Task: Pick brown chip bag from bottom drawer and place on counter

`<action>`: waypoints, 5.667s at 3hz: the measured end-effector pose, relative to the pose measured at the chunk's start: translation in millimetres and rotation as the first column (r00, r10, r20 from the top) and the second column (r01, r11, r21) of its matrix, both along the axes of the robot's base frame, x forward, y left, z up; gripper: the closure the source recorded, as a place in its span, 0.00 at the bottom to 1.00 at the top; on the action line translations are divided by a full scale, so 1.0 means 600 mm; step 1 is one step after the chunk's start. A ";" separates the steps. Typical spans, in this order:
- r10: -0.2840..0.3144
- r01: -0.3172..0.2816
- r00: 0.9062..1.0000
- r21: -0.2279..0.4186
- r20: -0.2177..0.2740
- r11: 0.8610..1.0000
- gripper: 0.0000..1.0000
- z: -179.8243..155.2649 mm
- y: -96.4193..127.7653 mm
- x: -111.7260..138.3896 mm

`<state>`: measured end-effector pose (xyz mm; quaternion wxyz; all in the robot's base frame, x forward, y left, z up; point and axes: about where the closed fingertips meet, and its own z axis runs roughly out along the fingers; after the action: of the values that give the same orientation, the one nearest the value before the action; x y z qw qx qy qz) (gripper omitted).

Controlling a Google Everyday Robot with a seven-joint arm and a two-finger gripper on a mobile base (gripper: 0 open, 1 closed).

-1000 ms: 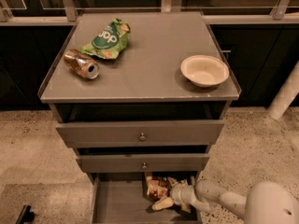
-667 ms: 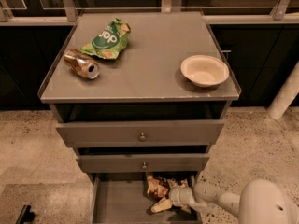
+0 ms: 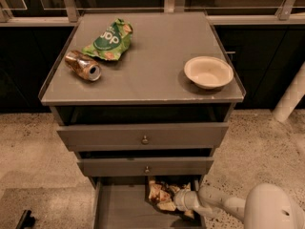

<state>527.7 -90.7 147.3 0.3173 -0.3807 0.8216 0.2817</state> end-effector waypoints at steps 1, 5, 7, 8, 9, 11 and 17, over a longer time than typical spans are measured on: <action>0.000 0.000 1.000 0.000 0.000 1.000 0.64 0.000 0.000 0.000; 0.117 -0.111 0.992 0.099 -0.048 0.989 1.00 0.089 -0.017 -0.046; 0.140 -0.132 0.988 0.119 -0.066 0.984 1.00 0.199 -0.065 -0.093; 0.128 -0.126 0.992 0.115 -0.012 0.985 1.00 0.257 -0.084 -0.101; 0.125 -0.124 0.992 0.114 -0.002 0.986 1.00 0.269 -0.089 -0.102; 0.317 -0.347 0.935 0.225 0.160 0.911 1.00 0.389 -0.068 -0.145; 0.508 -0.513 0.815 -0.059 0.280 0.856 1.00 0.715 -0.090 -0.200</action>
Offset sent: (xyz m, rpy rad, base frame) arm 0.0000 0.0000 0.0000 0.0000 0.0000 0.0000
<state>407.8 -144.7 576.3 0.3487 -0.6204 0.6322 0.3063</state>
